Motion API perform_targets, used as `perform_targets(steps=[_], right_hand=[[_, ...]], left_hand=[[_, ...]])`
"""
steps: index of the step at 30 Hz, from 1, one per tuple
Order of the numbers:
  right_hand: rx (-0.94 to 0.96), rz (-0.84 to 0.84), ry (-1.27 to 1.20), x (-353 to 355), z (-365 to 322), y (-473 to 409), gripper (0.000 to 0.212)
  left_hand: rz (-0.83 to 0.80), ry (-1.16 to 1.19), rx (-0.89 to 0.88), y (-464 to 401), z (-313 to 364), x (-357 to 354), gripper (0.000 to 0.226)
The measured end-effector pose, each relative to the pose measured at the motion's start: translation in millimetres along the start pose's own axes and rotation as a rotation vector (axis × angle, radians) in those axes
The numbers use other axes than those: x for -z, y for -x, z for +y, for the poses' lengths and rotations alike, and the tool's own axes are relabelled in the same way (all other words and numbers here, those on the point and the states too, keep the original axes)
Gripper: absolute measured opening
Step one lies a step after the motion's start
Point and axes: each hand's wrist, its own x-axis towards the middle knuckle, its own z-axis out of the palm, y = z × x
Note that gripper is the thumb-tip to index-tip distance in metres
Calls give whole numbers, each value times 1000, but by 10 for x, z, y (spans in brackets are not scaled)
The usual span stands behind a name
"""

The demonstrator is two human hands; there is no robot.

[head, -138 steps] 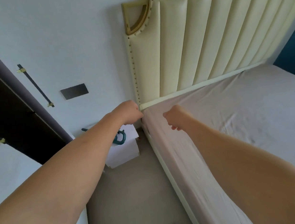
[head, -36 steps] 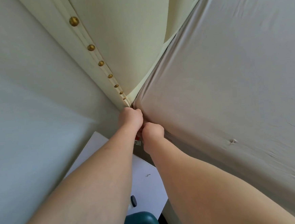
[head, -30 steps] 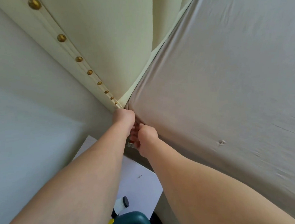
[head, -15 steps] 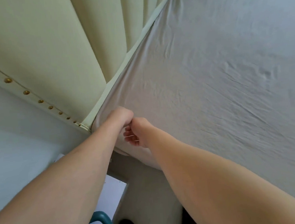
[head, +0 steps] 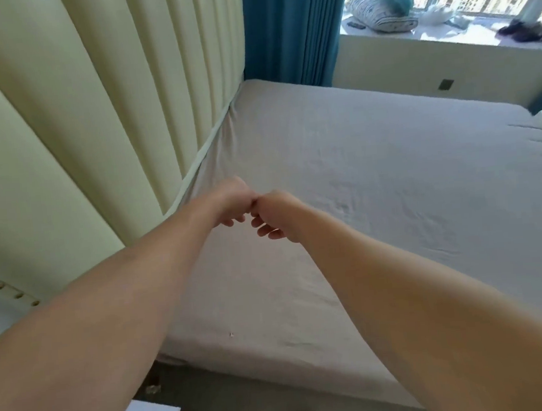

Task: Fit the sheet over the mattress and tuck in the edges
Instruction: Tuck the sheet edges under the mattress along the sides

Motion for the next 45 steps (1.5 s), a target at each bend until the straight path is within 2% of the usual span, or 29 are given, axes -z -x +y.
perform_targets(steps=[5,10,15,19,23,31,37,40,45], right_hand=[[27,146,45,593,-186,848,25],[80,293,105,1225,-184,1584,13],[63,391,166,1800,-126,2205,19],[20,480,97,2276,119,2587,19],[-9,545,85,2966,689,3022,22],[-139,707,64,4707,2235,4180,21],[-188,748,-75,5693,2972,4850,33],[-171,846,-43,6163,3358,5077,29],[-216,902,-50,6888,3994,5239,20]], left_hand=[[-37,-141,-140,510,845,115,20],[-88,-276,-253,1008,1575,104,26],[-86,-373,-377,1407,2180,-140,29],[-96,-456,-421,1642,2728,-525,28],[-119,-481,-492,1808,3487,-1171,28],[-208,-459,-629,2348,5079,-3103,34],[-247,-514,-700,2687,5969,-4052,29],[-280,-603,-764,2770,6466,-4447,23],[-278,-568,-852,2795,7183,-5075,30]])
